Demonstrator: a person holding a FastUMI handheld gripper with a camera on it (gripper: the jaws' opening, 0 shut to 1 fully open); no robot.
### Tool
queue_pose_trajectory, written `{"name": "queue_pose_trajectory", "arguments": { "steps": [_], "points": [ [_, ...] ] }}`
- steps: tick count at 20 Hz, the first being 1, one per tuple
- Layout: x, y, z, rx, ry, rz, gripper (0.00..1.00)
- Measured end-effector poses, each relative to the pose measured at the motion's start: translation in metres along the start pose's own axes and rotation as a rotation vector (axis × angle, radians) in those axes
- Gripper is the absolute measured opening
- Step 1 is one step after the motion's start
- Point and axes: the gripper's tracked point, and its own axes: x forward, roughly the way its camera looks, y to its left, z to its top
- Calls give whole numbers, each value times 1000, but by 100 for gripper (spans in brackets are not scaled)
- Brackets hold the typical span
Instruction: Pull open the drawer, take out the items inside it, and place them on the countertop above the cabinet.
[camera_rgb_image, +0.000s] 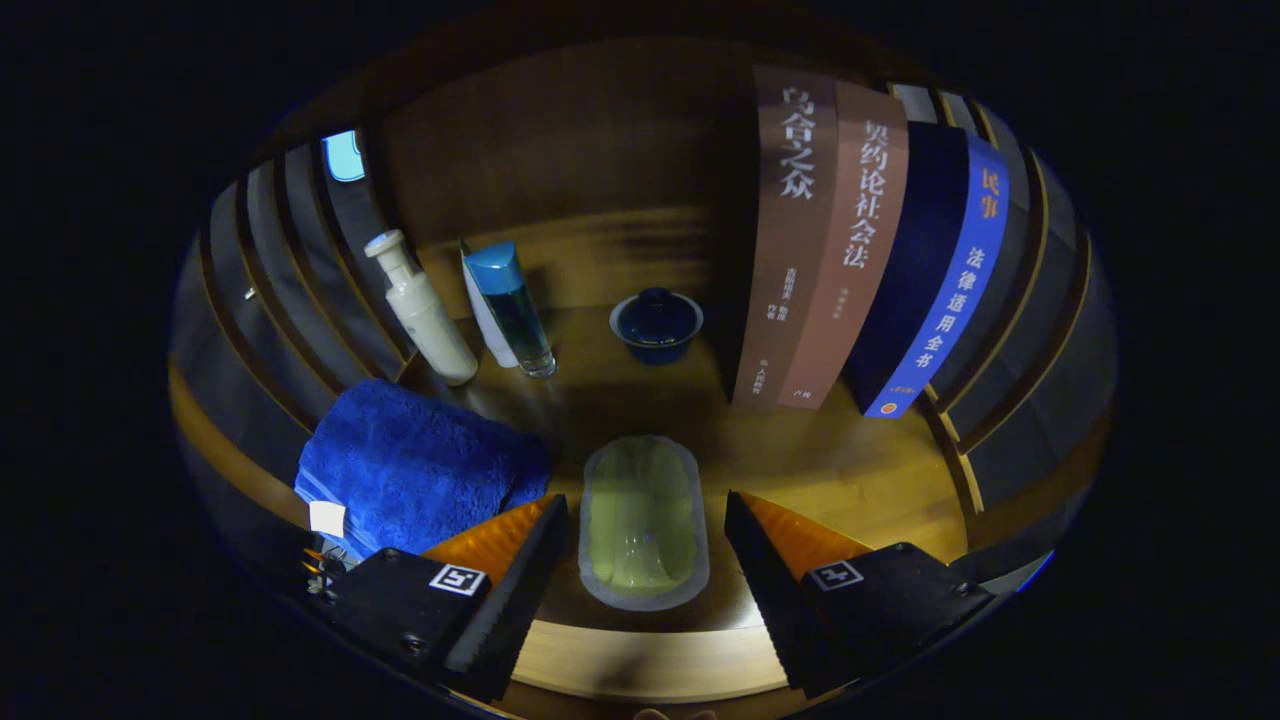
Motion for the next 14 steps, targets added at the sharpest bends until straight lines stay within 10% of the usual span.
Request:
{"name": "queue_pose_trajectory", "arguments": {
  "steps": [14],
  "points": [
    [-205,14,-31,-43,-621,2,100]
  ]
}}
